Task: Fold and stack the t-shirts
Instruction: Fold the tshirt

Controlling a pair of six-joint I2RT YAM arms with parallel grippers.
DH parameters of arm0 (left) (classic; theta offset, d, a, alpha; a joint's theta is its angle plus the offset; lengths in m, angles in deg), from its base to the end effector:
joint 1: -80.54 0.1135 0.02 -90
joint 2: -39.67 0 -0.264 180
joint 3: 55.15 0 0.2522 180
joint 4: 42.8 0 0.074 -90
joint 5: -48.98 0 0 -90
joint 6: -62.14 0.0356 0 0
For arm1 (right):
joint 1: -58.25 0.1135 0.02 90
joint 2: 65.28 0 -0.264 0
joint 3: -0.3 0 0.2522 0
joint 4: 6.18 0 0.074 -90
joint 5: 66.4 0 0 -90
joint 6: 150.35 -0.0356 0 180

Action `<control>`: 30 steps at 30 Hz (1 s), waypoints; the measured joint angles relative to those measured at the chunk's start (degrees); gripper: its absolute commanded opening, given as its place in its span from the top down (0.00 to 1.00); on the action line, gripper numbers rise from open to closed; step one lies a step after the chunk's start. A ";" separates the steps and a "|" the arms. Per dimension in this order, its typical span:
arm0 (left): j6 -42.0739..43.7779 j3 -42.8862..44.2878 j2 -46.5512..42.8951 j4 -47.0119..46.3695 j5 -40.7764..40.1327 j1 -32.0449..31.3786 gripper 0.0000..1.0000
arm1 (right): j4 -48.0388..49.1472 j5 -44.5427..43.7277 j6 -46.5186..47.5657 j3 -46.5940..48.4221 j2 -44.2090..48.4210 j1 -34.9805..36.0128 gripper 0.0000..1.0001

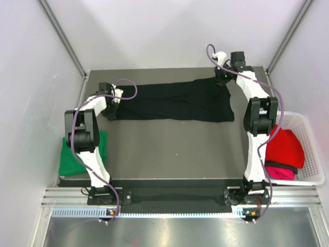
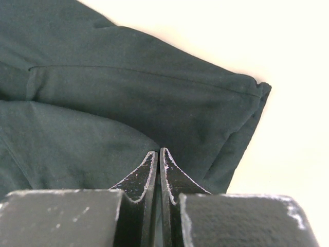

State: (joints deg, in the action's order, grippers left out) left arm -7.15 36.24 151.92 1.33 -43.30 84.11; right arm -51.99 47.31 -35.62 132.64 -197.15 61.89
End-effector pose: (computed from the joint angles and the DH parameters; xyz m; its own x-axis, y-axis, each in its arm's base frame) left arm 0.4011 0.0264 0.1687 -0.8740 0.2995 -0.3827 0.2460 0.9518 0.1832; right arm 0.5214 0.0475 0.2363 -0.5024 -0.4158 -0.7581 -0.6060 0.7948 -0.0343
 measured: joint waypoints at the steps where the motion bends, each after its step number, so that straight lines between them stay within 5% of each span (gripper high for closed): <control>1: 0.02 -0.31 -0.24 0.00 -0.09 0.00 1.00 | 0.04 0.04 -0.20 0.02 -0.02 0.00 1.00; 4: 0.04 -0.50 -0.37 0.02 -0.11 0.00 1.00 | -0.11 0.48 -1.38 2.54 -1.18 -0.07 0.99; 5: 0.07 -0.50 -0.35 0.02 -0.11 0.00 1.00 | 0.37 0.68 -2.21 4.72 -2.47 -0.13 0.93; 6: 0.11 -0.50 -0.35 0.02 -0.11 0.00 1.00 | 1.53 0.85 -3.19 6.32 -3.43 -0.28 0.75; 9: 0.37 -0.50 -0.35 0.02 -0.11 0.00 1.00 | 5.46 0.76 -7.43 9.09 -5.86 -0.44 0.60; 17: 0.11 -1.49 -1.20 0.20 -0.11 0.04 1.00 | 8.48 -5.49 -13.27 2.29 -2.71 -2.36 0.56; 24: 0.20 -4.59 -5.73 1.40 -0.37 0.13 0.59 | 1.46 0.81 -11.26 -15.61 11.85 -10.97 0.56; 30: 1.68 -7.69 -13.29 2.56 0.63 0.44 0.48 | -10.43 3.80 -3.58 -20.24 21.59 -11.26 0.54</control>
State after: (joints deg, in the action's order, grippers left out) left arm -5.47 28.54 138.63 3.89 -42.67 84.55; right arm -62.42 51.11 -39.20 112.40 -175.56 50.64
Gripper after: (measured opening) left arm 0.508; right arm 0.450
